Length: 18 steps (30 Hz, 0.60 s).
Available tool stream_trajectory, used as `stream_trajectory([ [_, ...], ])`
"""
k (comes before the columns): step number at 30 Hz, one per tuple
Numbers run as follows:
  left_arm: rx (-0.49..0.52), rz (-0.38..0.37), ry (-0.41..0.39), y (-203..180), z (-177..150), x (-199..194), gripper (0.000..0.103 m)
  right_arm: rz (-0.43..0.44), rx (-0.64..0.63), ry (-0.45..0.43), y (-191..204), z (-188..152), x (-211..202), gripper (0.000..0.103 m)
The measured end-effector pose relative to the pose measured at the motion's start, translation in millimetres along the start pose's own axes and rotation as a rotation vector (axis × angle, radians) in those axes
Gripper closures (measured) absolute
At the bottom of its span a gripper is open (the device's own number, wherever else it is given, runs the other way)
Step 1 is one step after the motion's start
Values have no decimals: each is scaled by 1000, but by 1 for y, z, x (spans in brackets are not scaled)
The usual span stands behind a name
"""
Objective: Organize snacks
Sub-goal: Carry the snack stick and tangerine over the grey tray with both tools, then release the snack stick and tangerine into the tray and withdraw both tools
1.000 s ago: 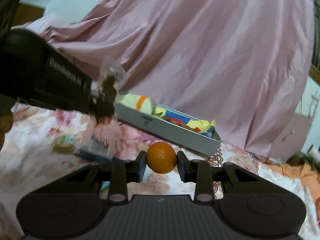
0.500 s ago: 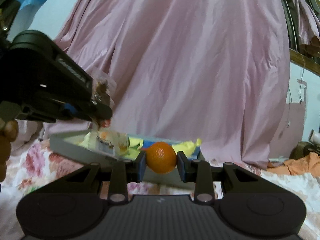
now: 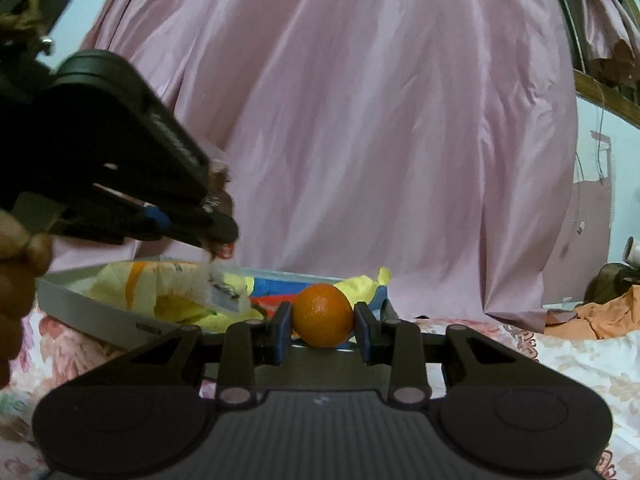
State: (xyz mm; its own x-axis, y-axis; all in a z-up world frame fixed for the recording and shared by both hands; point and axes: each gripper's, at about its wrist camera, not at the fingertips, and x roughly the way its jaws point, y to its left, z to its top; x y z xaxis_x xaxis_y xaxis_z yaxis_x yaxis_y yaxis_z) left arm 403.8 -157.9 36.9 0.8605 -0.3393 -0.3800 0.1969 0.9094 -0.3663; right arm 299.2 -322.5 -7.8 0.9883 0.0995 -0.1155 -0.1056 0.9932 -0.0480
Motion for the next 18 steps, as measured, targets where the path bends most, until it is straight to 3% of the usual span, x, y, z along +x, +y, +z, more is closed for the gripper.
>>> stream_trajectory([
  [8, -3, 29, 8, 4, -10, 14, 92, 17, 41, 28, -5, 0, 10, 66],
  [11, -18, 43, 7, 4, -13, 11, 76, 10, 42, 28, -5, 0, 9, 66],
  [15, -48, 58, -15, 6, -13, 3, 42, -2, 55, 24, -7, -1, 8, 52],
  [18, -48, 58, -37, 4, -9, -9, 27, -22, 55, 19, -8, 1, 7, 43],
])
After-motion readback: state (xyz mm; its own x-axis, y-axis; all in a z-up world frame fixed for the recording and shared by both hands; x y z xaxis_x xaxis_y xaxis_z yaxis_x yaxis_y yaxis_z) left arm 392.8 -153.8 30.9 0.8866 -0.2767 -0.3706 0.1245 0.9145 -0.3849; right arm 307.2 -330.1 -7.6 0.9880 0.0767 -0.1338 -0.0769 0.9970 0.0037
